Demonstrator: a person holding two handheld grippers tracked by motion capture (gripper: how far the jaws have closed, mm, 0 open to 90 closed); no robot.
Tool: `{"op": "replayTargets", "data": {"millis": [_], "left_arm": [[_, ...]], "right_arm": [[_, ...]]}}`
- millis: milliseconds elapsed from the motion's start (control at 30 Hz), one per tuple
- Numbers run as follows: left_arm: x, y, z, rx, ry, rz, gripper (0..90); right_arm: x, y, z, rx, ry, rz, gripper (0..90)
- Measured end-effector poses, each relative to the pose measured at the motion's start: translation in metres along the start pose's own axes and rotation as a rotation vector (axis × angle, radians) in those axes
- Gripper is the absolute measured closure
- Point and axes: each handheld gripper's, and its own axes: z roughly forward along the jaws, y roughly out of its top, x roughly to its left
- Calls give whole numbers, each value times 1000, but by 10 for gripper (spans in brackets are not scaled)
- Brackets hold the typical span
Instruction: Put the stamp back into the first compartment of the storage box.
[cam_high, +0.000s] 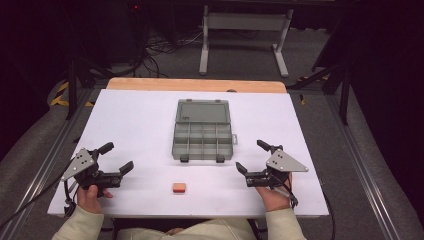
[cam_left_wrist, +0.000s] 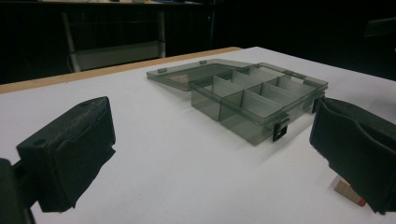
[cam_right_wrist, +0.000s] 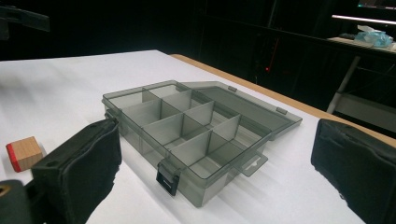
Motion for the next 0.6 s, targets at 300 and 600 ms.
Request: {"op": "replayTargets", "data": {"millis": [300, 600], "left_arm": [[1, 0, -1, -9, 7, -3, 10], [0, -1, -1, -2, 6, 0, 10]], "right_arm": [[3, 5, 2, 7, 17, -6, 23], [5, 9, 3, 44, 59, -17, 43]]}}
